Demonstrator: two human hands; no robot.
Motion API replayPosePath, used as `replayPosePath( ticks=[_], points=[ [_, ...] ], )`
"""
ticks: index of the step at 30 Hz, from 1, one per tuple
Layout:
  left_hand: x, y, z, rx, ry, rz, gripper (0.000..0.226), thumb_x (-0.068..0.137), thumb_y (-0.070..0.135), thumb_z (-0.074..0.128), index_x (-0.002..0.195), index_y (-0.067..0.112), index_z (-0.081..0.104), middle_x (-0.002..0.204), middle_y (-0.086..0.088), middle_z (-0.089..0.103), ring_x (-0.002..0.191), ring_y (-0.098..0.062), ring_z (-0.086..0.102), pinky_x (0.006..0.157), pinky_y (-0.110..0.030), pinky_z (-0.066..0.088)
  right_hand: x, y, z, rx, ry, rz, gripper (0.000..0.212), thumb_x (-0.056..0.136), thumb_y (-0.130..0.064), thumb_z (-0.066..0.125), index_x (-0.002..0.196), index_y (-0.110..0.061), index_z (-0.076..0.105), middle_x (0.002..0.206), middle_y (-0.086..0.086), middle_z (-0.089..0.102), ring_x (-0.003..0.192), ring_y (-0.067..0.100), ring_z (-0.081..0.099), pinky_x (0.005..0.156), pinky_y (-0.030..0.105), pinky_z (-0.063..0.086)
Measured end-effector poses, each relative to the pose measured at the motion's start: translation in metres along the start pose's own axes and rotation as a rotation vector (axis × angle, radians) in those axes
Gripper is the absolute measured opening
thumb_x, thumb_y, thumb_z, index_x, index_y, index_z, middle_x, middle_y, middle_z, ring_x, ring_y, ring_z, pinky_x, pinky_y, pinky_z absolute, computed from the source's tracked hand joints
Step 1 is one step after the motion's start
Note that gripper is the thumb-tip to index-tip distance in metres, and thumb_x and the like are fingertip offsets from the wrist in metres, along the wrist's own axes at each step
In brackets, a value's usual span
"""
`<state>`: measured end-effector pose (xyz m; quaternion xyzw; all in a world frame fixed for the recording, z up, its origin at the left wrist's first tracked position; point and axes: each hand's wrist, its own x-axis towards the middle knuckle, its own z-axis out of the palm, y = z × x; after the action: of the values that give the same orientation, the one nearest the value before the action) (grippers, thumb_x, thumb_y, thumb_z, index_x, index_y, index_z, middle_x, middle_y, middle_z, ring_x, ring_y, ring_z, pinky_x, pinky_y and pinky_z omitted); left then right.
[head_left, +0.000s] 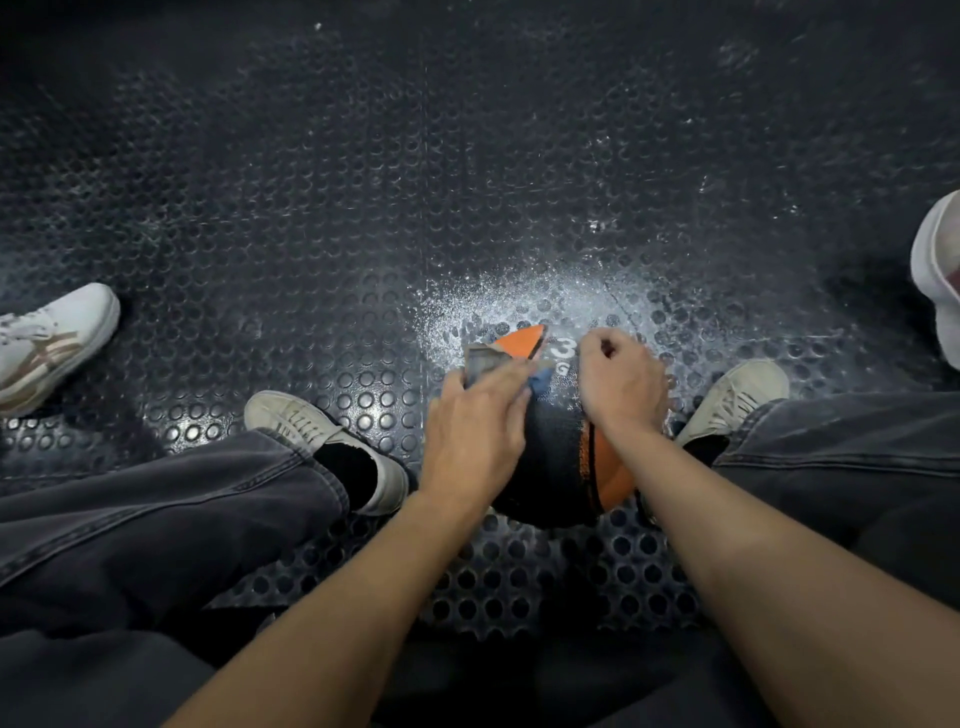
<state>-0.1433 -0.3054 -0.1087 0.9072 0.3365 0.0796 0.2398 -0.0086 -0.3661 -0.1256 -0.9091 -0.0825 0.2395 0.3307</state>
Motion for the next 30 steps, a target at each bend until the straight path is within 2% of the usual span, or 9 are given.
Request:
replayPosePath(
  ticks=[2,7,11,12,16,20,23,26,30],
  points=[
    [-0.008,0.000,-0.001,-0.033,0.005,-0.040,0.038,0.099,0.029,0.046,0.135,0.042,0.050,0.137,0.021,0.052,0.104,-0.021,0.050,0.088,-0.042,0.046,0.000,-0.005,0.001,0.000,0.044,0.039,0.018,0.097,-0.041,0.046,0.092,-0.034,0.062,0.082,-0.007,0.063,0.085,0.020,0.059,0.099,0.046,0.047],
    [-0.036,-0.015,-0.008,0.161,0.028,0.322,0.038,0.094,0.025,0.049,0.130,0.032,0.057,0.132,0.014,0.058,0.088,-0.023,0.053,0.067,-0.041,0.048,0.000,-0.003,0.002,-0.030,0.049,0.038,0.026,0.101,-0.042,0.042,0.090,-0.028,0.061,0.083,-0.004,0.062,0.085,0.020,0.059,0.097,0.042,0.048],
    [-0.005,-0.003,-0.009,0.101,0.061,-0.039,0.037,0.099,0.025,0.048,0.133,0.038,0.054,0.132,0.015,0.058,0.087,-0.018,0.043,0.074,-0.037,0.044,-0.006,-0.009,0.008,-0.037,0.077,0.061,0.026,0.099,-0.039,0.039,0.095,-0.024,0.060,0.103,0.001,0.061,0.103,0.025,0.055,0.103,0.047,0.039],
    [-0.012,0.000,-0.006,0.083,0.080,-0.039,0.038,0.098,0.021,0.049,0.133,0.036,0.054,0.133,0.015,0.058,0.088,-0.019,0.045,0.075,-0.037,0.045,-0.007,-0.012,0.008,-0.039,0.088,0.087,0.023,0.098,-0.038,0.040,0.096,-0.024,0.057,0.109,0.002,0.059,0.108,0.026,0.052,0.104,0.048,0.036],
    [-0.033,-0.014,-0.006,0.169,-0.002,0.265,0.038,0.094,0.023,0.049,0.129,0.035,0.057,0.131,0.015,0.059,0.086,-0.022,0.050,0.068,-0.040,0.048,-0.008,-0.006,0.002,-0.073,0.039,0.102,0.018,0.098,-0.039,0.039,0.094,-0.024,0.049,0.112,0.002,0.050,0.115,0.027,0.048,0.107,0.050,0.032],
    [0.009,-0.016,-0.016,0.125,0.014,-0.096,0.033,0.101,0.030,0.041,0.130,0.040,0.053,0.119,0.009,0.066,0.083,-0.021,0.046,0.076,-0.039,0.045,-0.008,-0.006,0.002,-0.166,-0.036,0.034,0.020,0.096,-0.042,0.040,0.103,-0.024,0.045,0.120,0.005,0.046,0.117,0.027,0.043,0.103,0.051,0.030],
    [-0.014,-0.003,-0.014,0.099,0.031,-0.055,0.037,0.100,0.026,0.046,0.134,0.039,0.050,0.124,0.015,0.062,0.087,-0.020,0.044,0.076,-0.038,0.045,-0.010,-0.003,0.007,-0.160,0.043,-0.122,0.018,0.098,-0.036,0.041,0.106,-0.023,0.049,0.113,0.000,0.048,0.108,0.019,0.046,0.095,0.041,0.029],
    [-0.029,-0.013,-0.020,0.095,0.013,0.107,0.035,0.097,0.023,0.051,0.129,0.036,0.057,0.127,0.015,0.061,0.086,-0.019,0.048,0.073,-0.036,0.046,-0.009,0.004,0.010,-0.103,-0.007,-0.230,0.030,0.102,-0.035,0.039,0.124,-0.033,0.059,0.134,-0.006,0.055,0.119,0.014,0.051,0.110,0.044,0.033],
    [0.009,-0.026,-0.020,0.127,0.031,-0.143,0.028,0.100,0.029,0.044,0.120,0.038,0.060,0.111,0.005,0.069,0.078,-0.016,0.041,0.072,-0.031,0.036,-0.017,-0.007,0.016,-0.113,-0.025,-0.182,0.036,0.103,-0.037,0.036,0.129,-0.036,0.060,0.140,-0.008,0.055,0.124,0.016,0.051,0.113,0.044,0.031]
  ],
)
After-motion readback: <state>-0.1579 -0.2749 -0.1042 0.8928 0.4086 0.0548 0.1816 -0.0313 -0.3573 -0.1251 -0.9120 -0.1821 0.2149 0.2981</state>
